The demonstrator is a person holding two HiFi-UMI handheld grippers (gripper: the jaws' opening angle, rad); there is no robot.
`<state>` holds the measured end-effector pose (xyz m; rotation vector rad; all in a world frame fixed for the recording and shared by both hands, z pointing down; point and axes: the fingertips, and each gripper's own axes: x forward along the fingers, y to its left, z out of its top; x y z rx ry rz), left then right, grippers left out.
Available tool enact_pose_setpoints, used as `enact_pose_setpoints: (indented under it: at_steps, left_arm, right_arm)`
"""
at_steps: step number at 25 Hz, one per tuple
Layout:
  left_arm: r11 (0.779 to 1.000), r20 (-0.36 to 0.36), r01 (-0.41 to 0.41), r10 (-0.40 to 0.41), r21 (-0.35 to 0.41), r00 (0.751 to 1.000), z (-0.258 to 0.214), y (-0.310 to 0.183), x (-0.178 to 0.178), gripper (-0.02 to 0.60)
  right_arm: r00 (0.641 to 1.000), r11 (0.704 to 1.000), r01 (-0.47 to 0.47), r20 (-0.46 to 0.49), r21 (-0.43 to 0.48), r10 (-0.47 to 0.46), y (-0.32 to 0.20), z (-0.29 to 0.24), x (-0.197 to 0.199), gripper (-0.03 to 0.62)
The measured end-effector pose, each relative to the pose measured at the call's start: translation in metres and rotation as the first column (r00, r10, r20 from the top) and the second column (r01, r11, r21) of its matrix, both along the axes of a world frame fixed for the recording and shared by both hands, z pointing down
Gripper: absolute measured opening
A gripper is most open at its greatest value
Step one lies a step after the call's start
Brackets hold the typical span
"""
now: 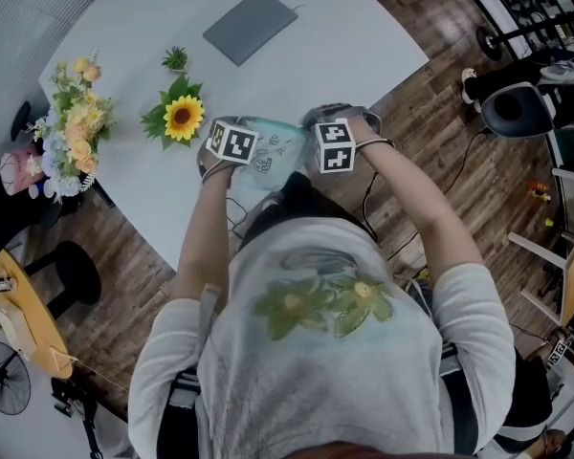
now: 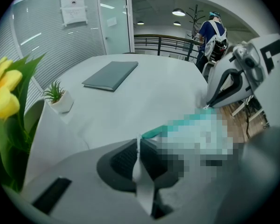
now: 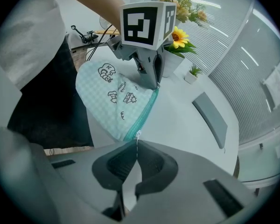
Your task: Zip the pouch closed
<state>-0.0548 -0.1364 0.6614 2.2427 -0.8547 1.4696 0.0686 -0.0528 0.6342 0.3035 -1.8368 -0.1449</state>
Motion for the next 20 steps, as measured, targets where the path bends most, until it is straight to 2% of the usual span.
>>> enact_pose_setpoints:
  at_steps: [20]
  left_arm:
    - [0.999,0.020,-0.048,0.048,0.012,0.999,0.000,0.000,0.001,0.026]
  right_arm:
    - [0.994,0.994,-0.108,0.012,0.018,0.107,0.011,0.007,0.005,0.018]
